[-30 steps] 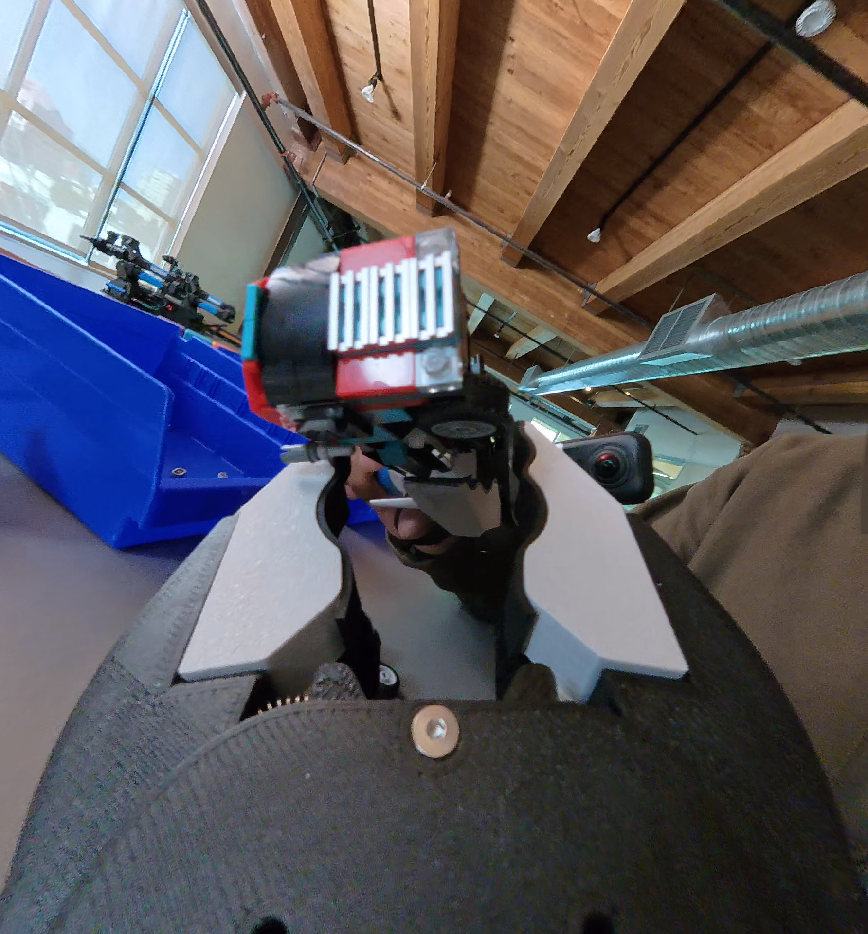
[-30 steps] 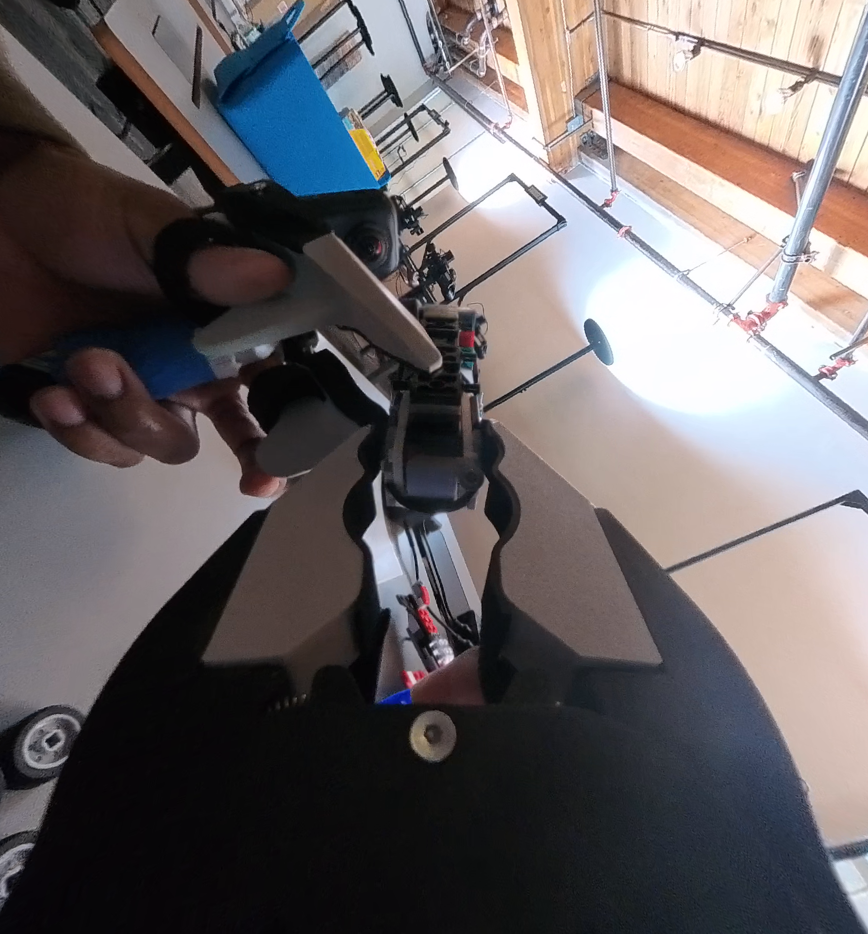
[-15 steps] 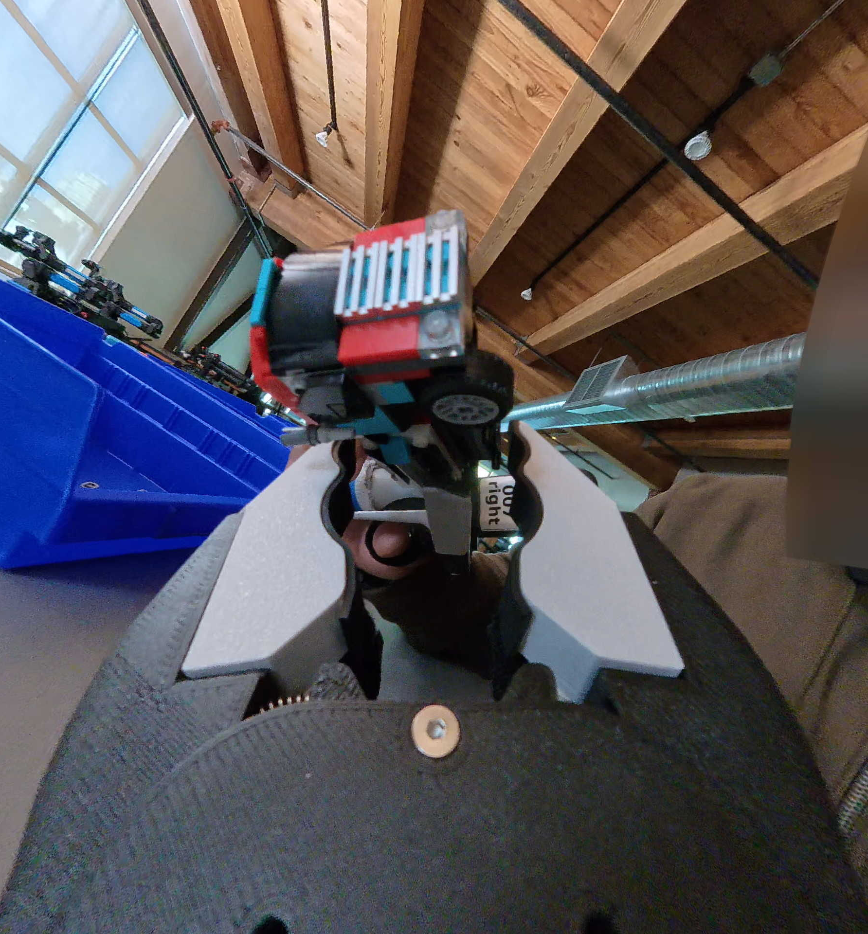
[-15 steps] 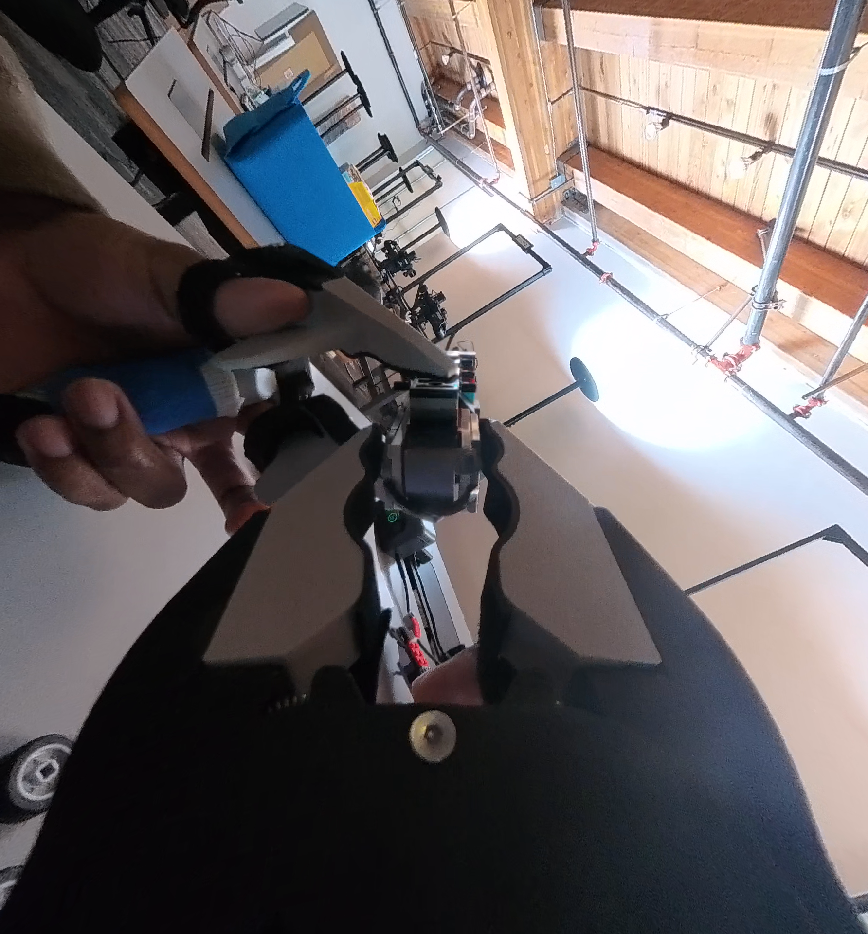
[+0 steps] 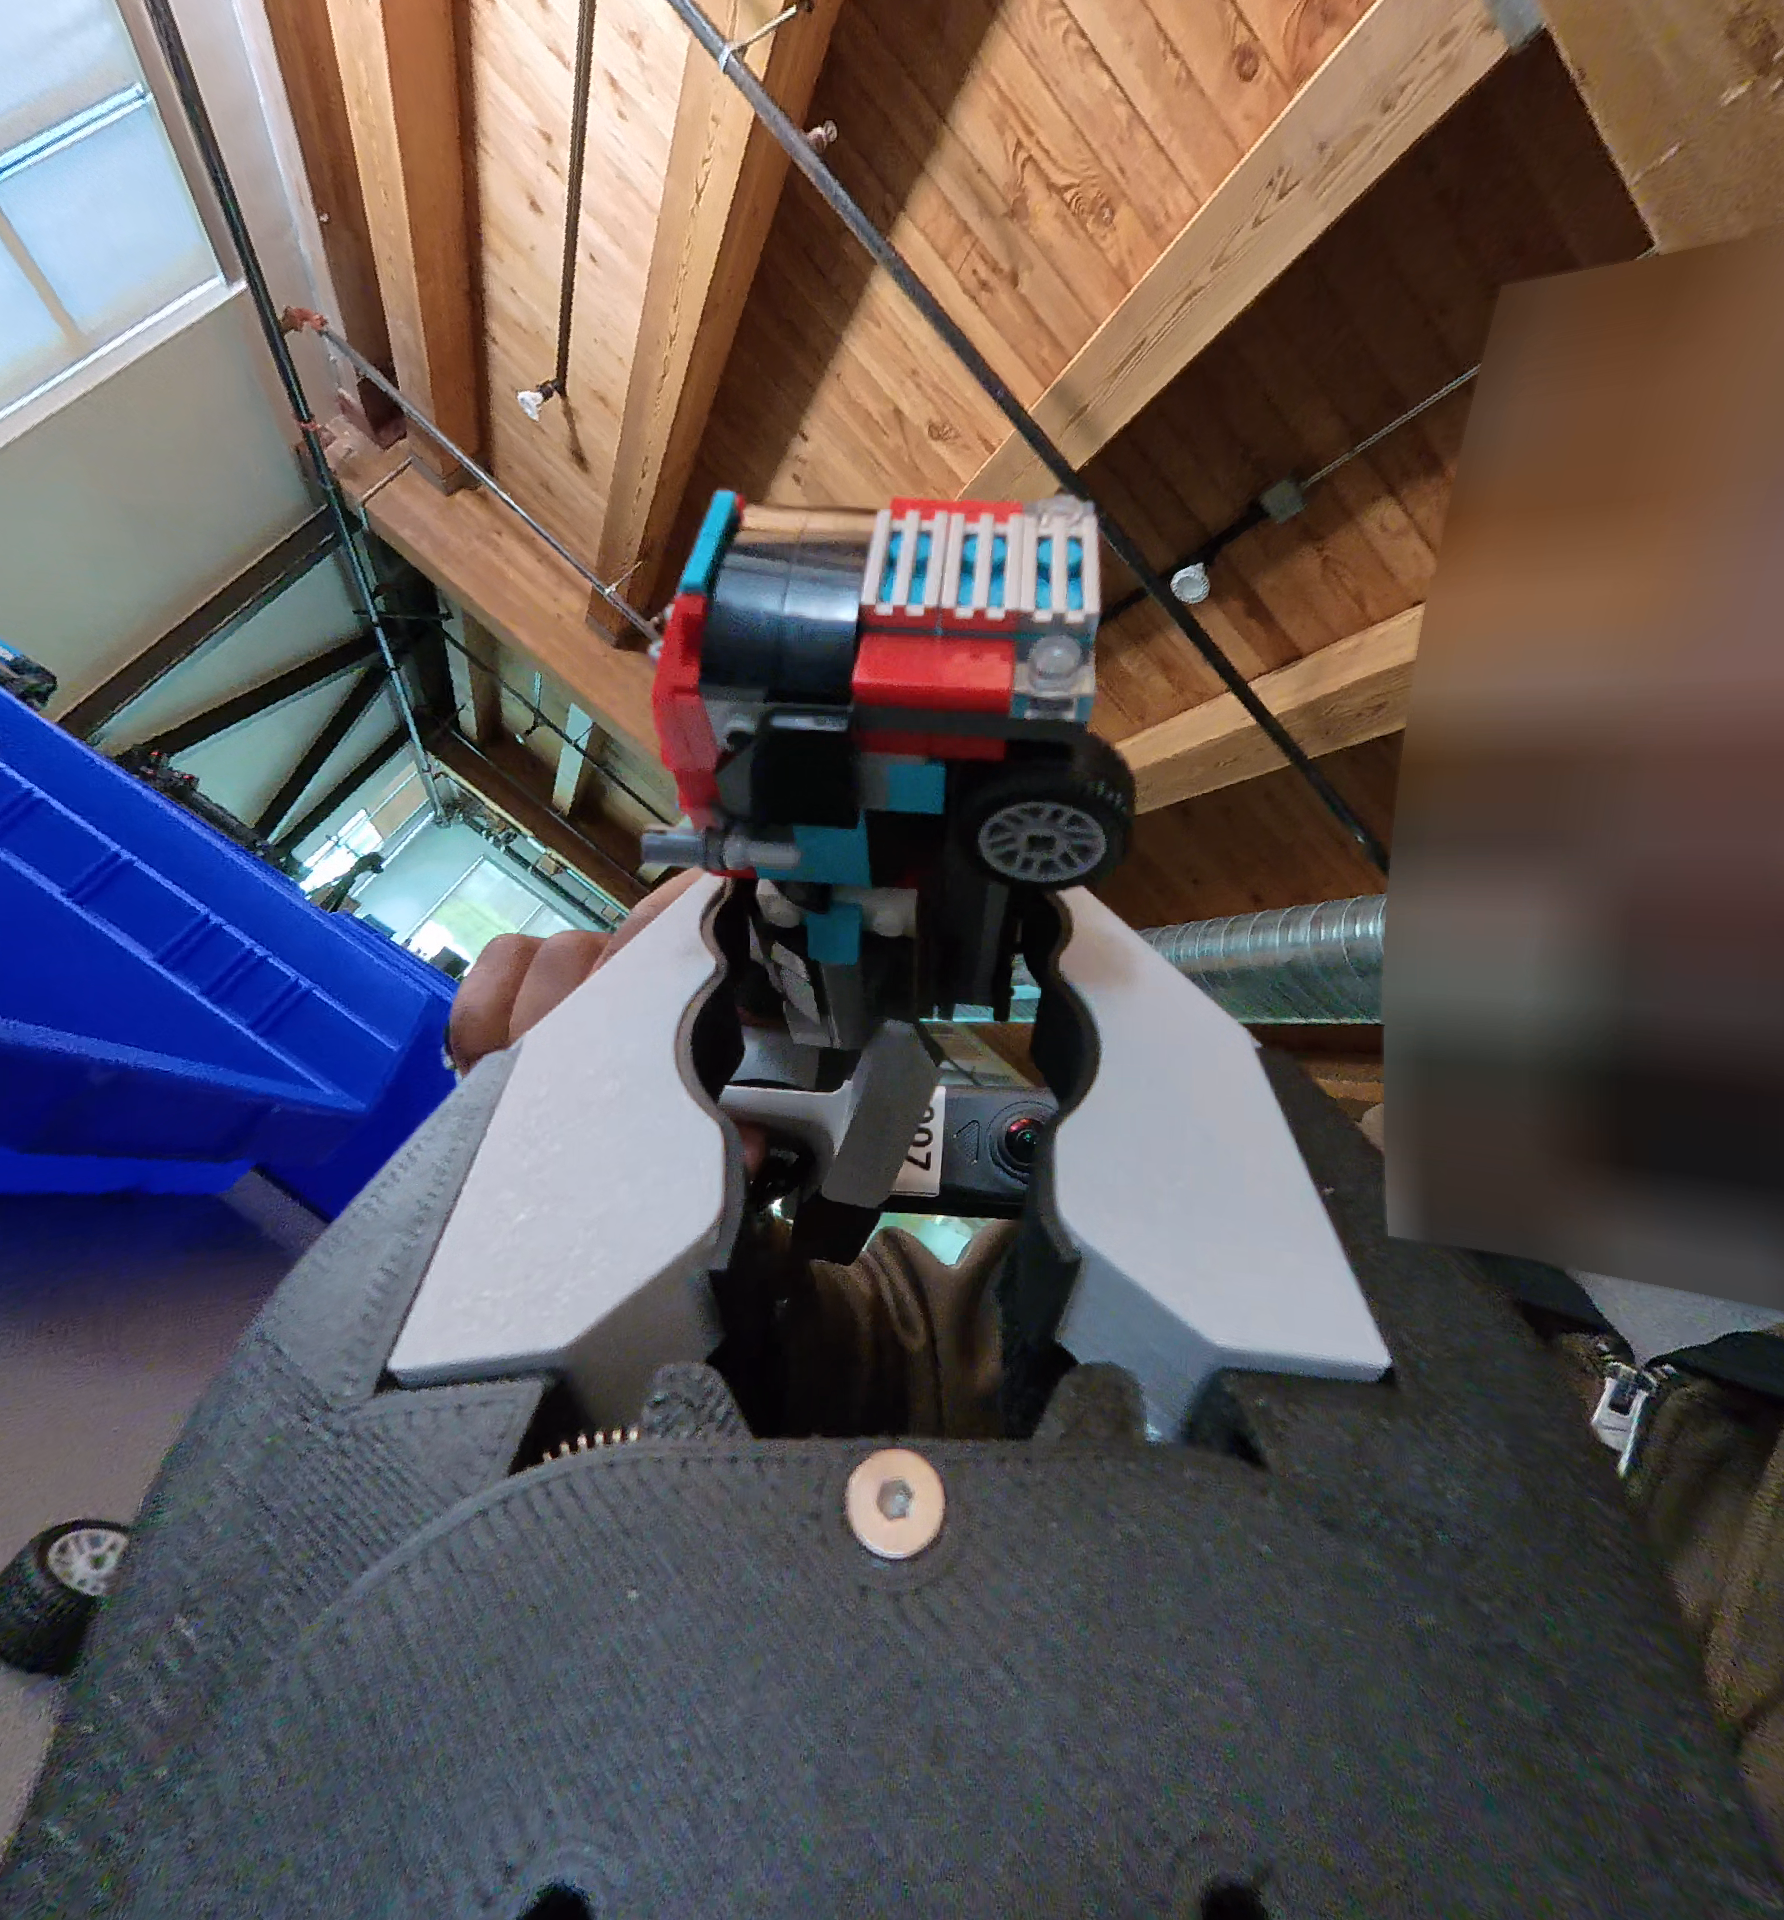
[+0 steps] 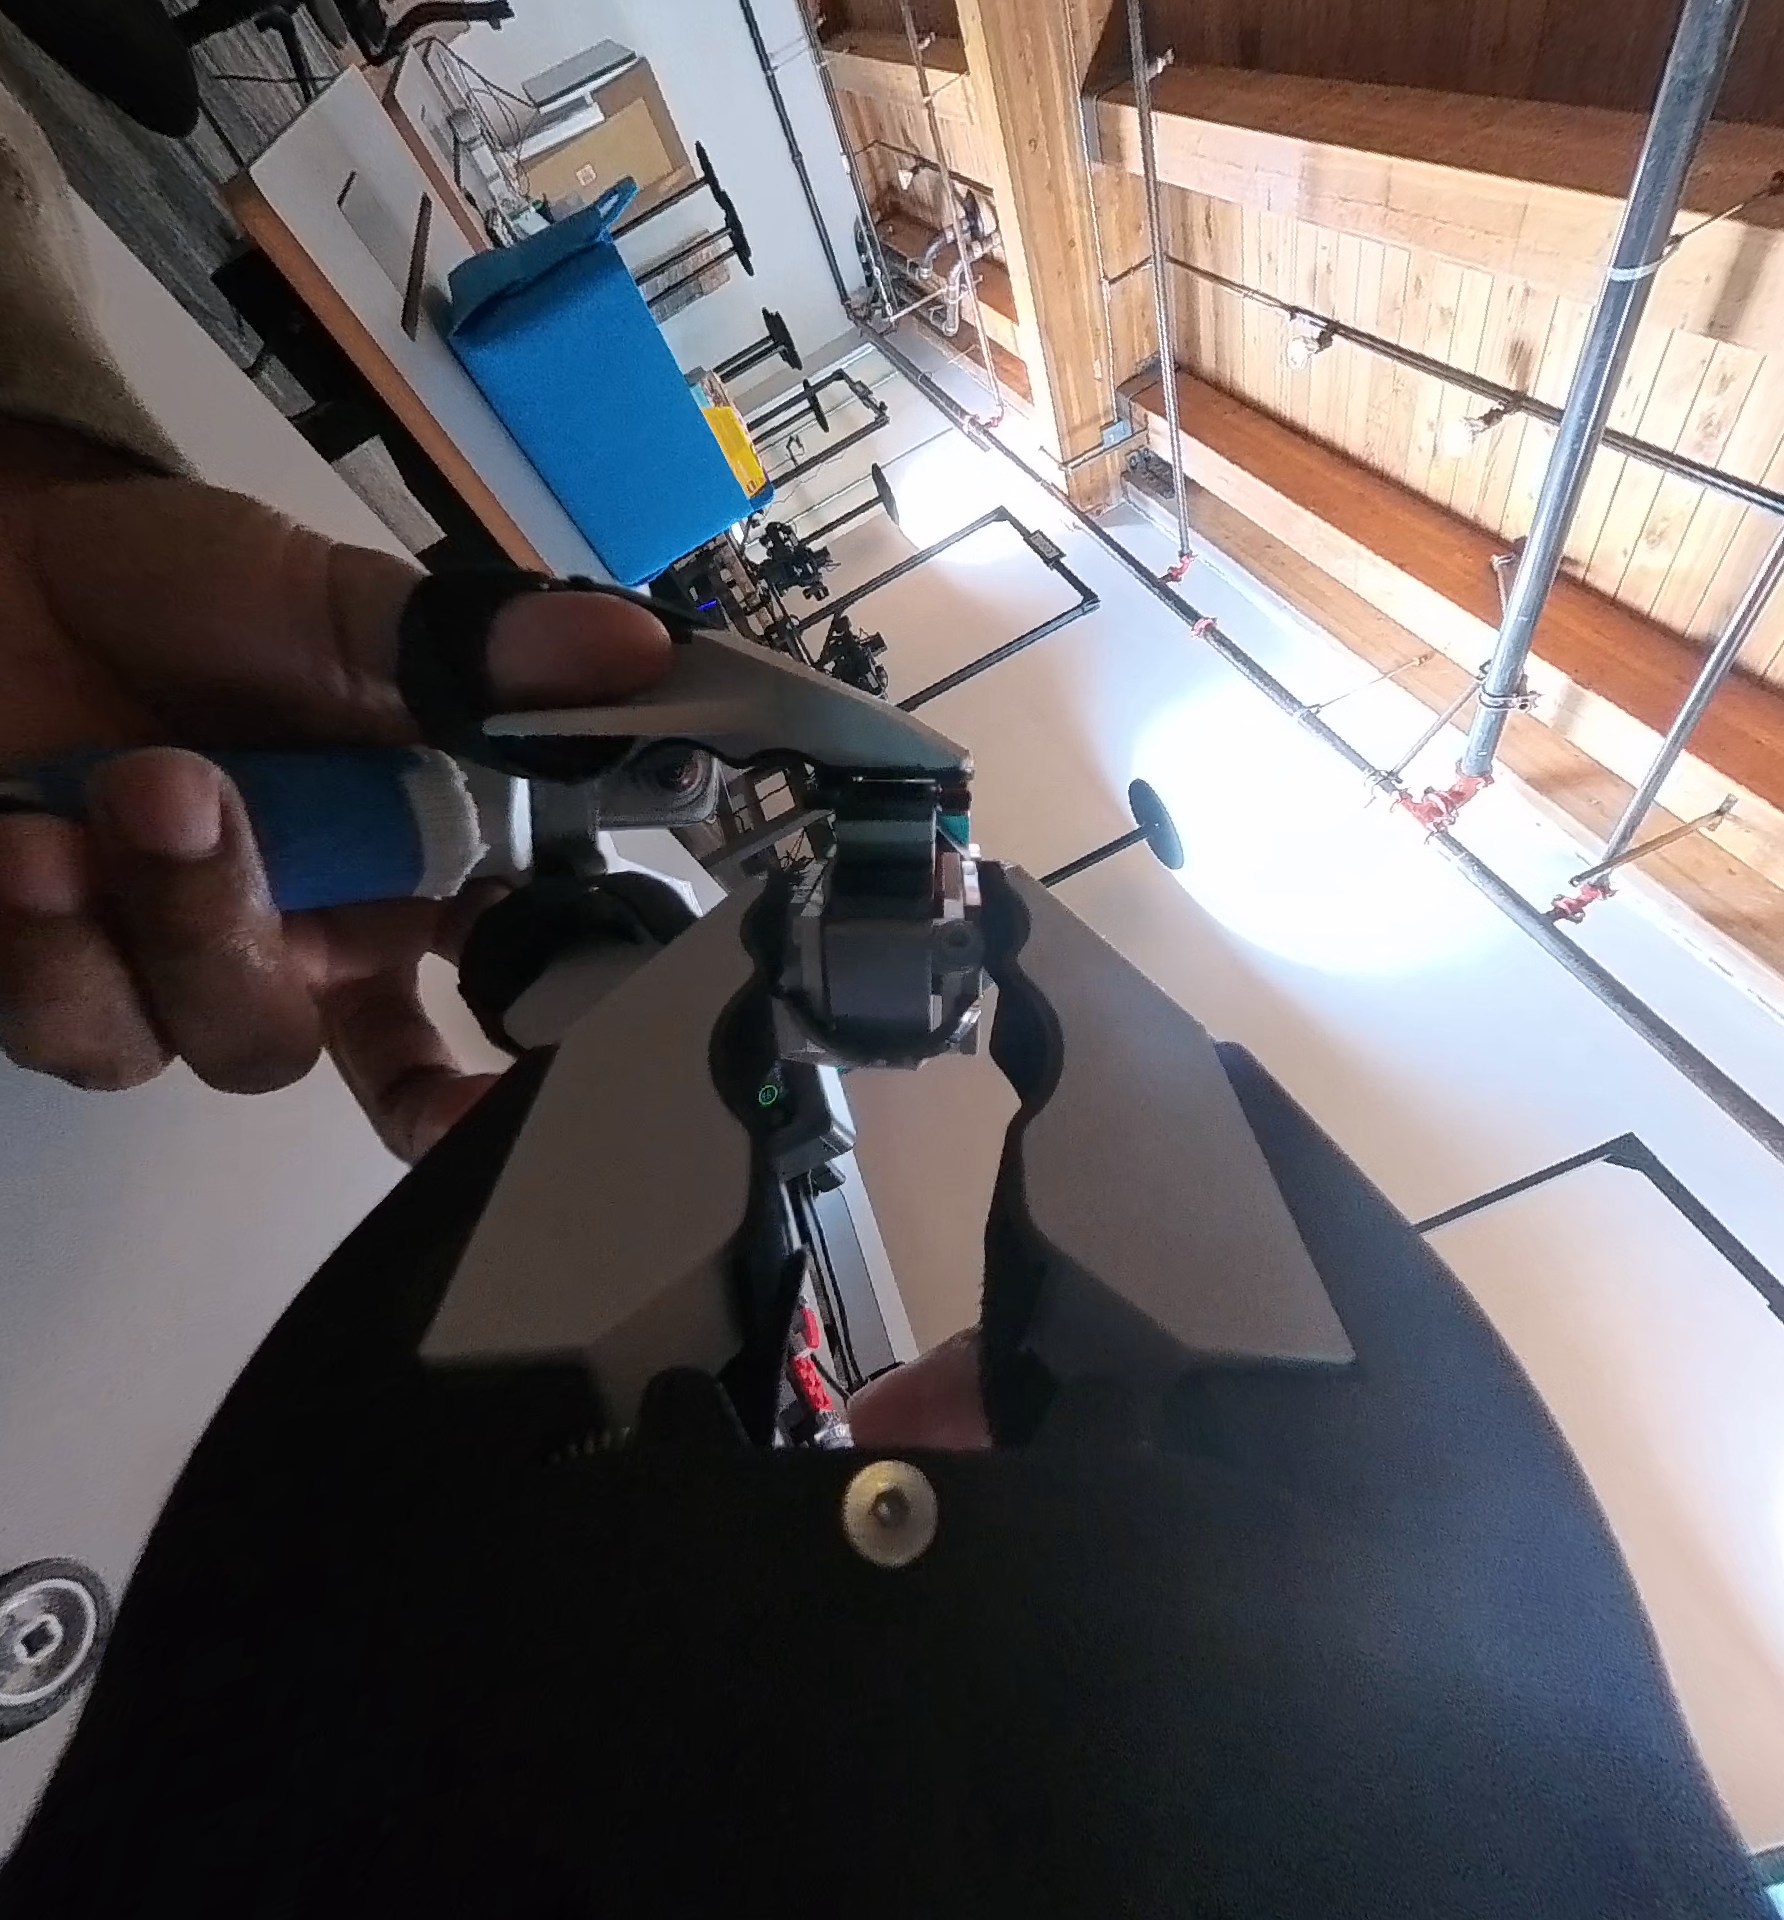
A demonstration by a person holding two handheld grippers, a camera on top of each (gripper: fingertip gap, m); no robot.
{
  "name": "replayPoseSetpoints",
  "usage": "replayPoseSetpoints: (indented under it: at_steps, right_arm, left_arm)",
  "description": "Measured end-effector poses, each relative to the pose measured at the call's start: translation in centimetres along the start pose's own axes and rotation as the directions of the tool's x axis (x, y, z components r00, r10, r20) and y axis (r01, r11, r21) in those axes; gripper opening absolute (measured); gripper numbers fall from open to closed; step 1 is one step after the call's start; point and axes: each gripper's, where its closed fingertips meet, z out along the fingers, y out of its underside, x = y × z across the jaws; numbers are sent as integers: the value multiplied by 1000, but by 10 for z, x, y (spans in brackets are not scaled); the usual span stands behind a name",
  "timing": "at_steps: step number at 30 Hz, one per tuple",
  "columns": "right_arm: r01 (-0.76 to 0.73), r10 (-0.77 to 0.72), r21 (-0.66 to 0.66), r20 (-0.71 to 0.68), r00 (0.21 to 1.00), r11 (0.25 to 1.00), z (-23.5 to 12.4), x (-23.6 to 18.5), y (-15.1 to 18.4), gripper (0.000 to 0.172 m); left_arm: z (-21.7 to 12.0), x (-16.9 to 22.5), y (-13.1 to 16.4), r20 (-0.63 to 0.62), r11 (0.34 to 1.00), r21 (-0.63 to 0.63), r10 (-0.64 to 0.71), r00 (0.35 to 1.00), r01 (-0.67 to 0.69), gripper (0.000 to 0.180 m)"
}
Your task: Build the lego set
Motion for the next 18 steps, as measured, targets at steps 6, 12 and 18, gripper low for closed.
replayPoseSetpoints:
  at_steps: [6,12,18]
  right_arm:
    - [-8,8,19,-13,1000,1000,1,0,-4,40]
    - [-28,28,45,-18,999,999,2,0,-9,40]
    - [-20,21,26,-27,999,999,5,0,-7,40]
  left_arm:
    - [1,3,-1,-37,998,41,-39,999,40,55]
    - [2,6,-3,-93,989,76,-122,988,129,55]
    - [-1,6,-6,-45,994,104,-11,999,15,54]
